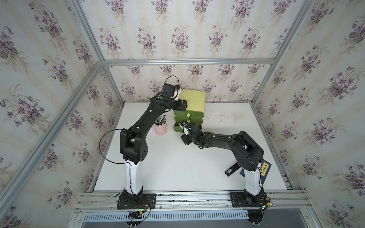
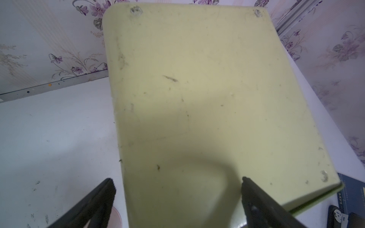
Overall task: Please put the sticky notes in the drawer by color
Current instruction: Close the drawer in the storage box.
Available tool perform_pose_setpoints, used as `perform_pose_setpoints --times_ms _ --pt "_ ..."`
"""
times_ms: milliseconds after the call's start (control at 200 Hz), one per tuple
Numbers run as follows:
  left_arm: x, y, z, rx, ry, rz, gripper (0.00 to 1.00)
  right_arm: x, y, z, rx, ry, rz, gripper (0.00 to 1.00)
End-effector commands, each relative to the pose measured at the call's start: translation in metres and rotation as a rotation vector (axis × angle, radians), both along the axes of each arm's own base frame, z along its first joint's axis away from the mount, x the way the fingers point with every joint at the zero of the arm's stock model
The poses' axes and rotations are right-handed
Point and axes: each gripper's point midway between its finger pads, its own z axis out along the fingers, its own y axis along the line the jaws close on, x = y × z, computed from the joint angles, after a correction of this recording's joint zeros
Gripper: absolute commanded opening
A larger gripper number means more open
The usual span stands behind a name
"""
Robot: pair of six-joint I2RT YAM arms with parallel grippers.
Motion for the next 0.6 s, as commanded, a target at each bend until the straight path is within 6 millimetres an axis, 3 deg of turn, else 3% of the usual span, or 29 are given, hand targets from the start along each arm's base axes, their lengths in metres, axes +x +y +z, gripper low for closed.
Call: perform_pose_setpoints --times_ms 0,225,380,500,595 --pt "-0.010 0.010 -0.013 0.063 0.056 0.005 0.97 0.021 -0.005 0.006 -0.071 -0.085 -0.034 0.72" --pt "-0.009 0.010 -0.009 0.056 0.055 0.009 0.97 0.041 -0.014 0.007 -0.115 -0.133 -0.107 0.72" --pt "-0.013 0.005 0.009 0.007 0.033 0.000 1.00 0.034 -0.004 0.015 -0.066 -0.108 -0.061 0.72" --pt "-0.023 0.001 0.045 -0.057 -0.025 -0.020 1.00 0.013 0.004 0.054 0.060 -0.145 -0.023 0.72" --pt "-0.041 0.003 0.089 -0.105 -0.121 -0.051 1.00 -0.006 -0.008 0.106 0.153 -0.221 -0.021 0.72"
